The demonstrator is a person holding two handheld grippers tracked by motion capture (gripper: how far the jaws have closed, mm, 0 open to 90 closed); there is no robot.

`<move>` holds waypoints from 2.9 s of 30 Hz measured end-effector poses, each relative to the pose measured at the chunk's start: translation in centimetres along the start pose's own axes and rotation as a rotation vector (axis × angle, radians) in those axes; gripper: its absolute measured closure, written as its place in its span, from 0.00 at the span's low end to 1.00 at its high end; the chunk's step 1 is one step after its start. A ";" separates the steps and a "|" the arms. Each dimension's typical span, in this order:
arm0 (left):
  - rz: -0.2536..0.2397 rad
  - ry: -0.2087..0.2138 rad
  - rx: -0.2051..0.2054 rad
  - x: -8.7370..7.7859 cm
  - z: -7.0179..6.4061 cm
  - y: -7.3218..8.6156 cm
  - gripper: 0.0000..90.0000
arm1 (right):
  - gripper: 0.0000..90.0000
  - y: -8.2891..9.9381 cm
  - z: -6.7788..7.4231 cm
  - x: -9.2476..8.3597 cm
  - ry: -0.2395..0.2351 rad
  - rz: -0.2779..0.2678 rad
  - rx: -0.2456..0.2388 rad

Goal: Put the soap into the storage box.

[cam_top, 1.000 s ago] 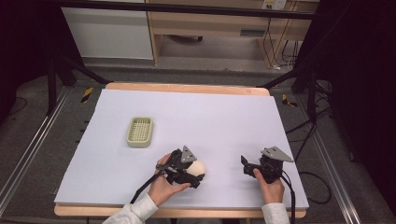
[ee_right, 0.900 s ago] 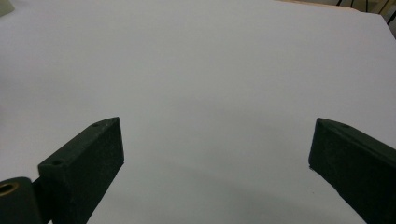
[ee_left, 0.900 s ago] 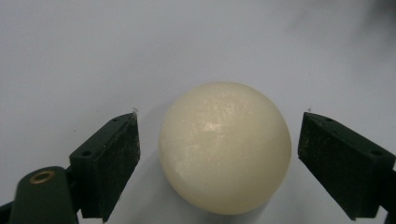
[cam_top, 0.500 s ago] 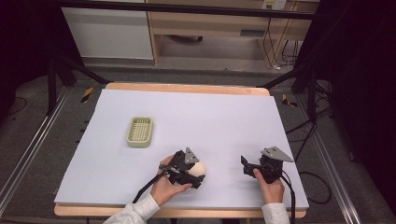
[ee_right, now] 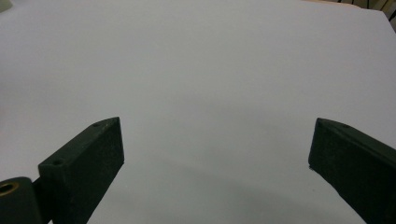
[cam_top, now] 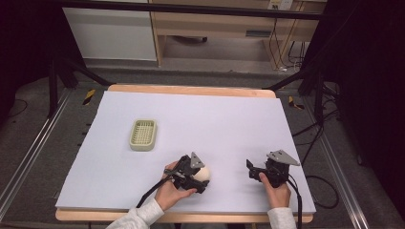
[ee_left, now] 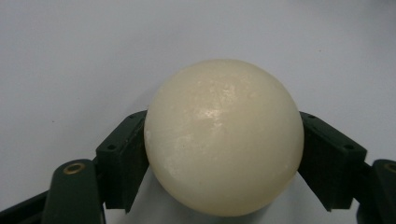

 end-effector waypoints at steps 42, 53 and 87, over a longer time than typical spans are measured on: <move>-0.040 -0.015 -0.028 -3.3 1.6 -0.9 0.27 | 0.04 0.0 0.0 -0.1 -0.008 0.000 0.007; -0.063 -0.030 -0.055 -4.6 2.7 -1.1 0.27 | 0.04 0.0 0.0 -0.1 -0.016 0.003 0.015; -0.102 -0.130 -0.140 -7.8 7.7 -1.1 0.27 | 0.04 0.0 0.2 0.0 -0.022 0.011 0.007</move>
Point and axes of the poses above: each handheld gripper's, and its own axes: x roughly forward along the jaws, y roughly out of its underside, z roughly to its left, the point moved 1 cm from there along x, roughly forward along the jaws, and after that the axes turned 10 degrees about -z, right-handed, at the moved point
